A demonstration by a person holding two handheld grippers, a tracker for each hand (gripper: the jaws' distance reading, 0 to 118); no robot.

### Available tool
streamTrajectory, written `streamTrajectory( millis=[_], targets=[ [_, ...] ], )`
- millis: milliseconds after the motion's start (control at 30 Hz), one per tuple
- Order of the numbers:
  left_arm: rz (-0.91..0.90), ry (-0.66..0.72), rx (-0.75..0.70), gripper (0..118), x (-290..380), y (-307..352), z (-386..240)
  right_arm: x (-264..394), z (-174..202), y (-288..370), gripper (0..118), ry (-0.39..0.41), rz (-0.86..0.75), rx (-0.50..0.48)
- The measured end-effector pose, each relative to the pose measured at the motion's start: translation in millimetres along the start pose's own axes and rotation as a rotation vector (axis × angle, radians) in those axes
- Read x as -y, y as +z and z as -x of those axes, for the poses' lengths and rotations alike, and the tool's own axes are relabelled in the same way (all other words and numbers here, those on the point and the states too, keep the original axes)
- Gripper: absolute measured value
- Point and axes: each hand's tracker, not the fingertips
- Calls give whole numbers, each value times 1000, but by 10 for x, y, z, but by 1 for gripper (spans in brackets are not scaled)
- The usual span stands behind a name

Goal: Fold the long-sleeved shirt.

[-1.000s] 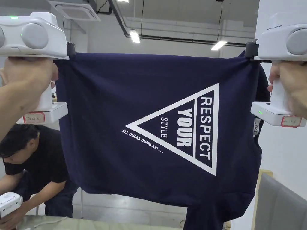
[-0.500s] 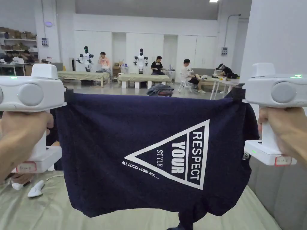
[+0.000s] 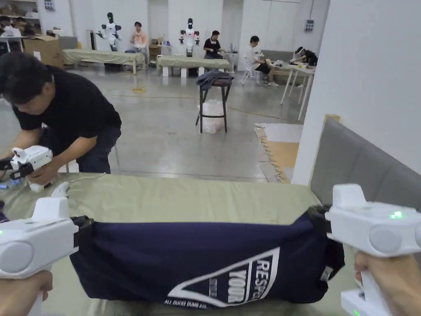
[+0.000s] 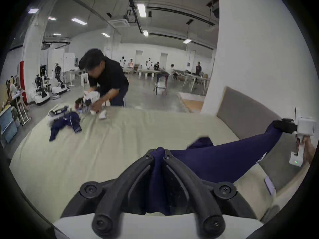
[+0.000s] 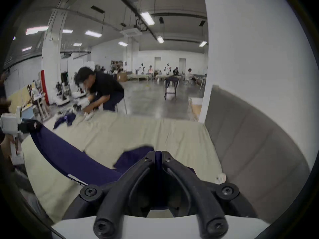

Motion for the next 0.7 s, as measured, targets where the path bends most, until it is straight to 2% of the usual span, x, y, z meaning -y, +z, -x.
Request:
streamTrajectory(
  millis=[33,67,100,233,333,433,533,567,633,700],
  targets=[
    [80,-35,24,10,190,92,-8,207,-9,52,4,16,28,-26],
    [111,-61,21,10,366,197,-8,407,-34,72,4,0,53,-45],
    [98,-38,17,10,524,251,4,587,-13,171,4,8,78,-67],
    [207,-41,44,10,1239,430,35,1431,189,507,4,74,215,-64],
    [290,11,52,10,1729,629,52,2097,275,661,4,11,325,-111],
    [406,24,47,10,2164,767,46,2638,308,702,4,-42,432,-118],
    [510,-66,25,10,2493,824,-3,2962,381,762,4,-104,511,-150],
    [506,-86,2,10,2588,871,-20,3074,388,740,5,-109,535,-148],
    [554,-44,23,10,2698,915,20,3219,414,701,5,-94,593,-151],
    [558,-15,16,10,2787,943,24,3277,427,701,5,-123,628,-158]
  ],
)
